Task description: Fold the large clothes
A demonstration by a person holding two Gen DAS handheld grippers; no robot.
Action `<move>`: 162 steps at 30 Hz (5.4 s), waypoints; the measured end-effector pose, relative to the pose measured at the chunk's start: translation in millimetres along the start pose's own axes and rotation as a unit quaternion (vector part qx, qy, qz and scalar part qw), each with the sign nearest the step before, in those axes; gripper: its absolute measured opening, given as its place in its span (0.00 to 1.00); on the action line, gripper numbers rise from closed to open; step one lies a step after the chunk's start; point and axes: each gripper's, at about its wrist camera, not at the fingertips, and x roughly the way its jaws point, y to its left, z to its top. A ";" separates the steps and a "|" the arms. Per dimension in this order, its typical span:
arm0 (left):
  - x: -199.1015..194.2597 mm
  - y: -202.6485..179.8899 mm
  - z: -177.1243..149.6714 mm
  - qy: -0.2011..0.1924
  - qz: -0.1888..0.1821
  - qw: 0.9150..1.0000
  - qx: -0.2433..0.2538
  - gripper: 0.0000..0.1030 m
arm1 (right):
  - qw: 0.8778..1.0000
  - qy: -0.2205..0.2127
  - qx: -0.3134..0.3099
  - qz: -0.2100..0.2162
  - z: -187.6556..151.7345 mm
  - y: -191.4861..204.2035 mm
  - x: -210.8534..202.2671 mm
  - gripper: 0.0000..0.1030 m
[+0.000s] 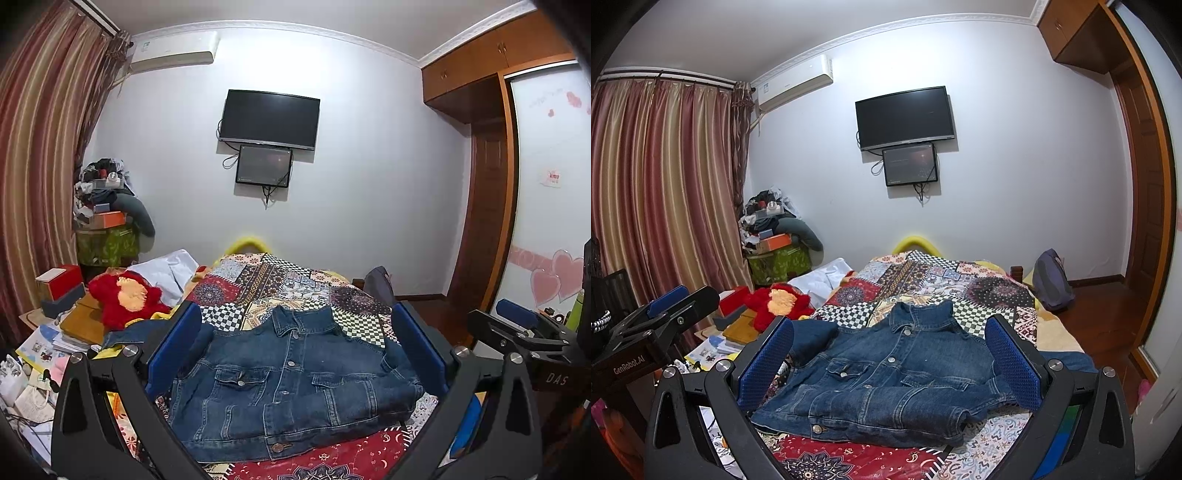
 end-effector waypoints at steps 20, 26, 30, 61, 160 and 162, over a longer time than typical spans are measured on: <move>37.0 20.3 -6.6 0.030 0.016 0.999 -0.012 1.00 | 0.999 0.043 0.000 -0.009 -6.5 -1.8 41.8 1.00; 83.4 50.1 -12.1 0.064 0.045 0.997 -0.021 1.00 | 0.997 0.080 0.004 -0.017 -10.2 -3.8 88.9 1.00; 118.7 79.2 -17.7 0.096 0.062 0.993 -0.040 1.00 | 0.994 0.105 0.003 -0.022 -12.1 -7.7 127.5 1.00; 345.0 331.5 -141.8 0.358 0.060 0.880 -0.306 0.89 | 0.902 0.431 0.019 0.037 -77.9 -85.1 434.2 1.00; 402.5 -32.8 -112.9 0.422 -0.212 0.880 0.055 0.30 | 0.887 0.424 0.176 0.045 -48.9 -191.8 338.3 1.00; 396.0 -11.6 -99.3 0.401 -0.195 0.894 0.045 0.54 | 0.883 0.429 0.184 0.050 -50.5 -191.0 345.6 1.00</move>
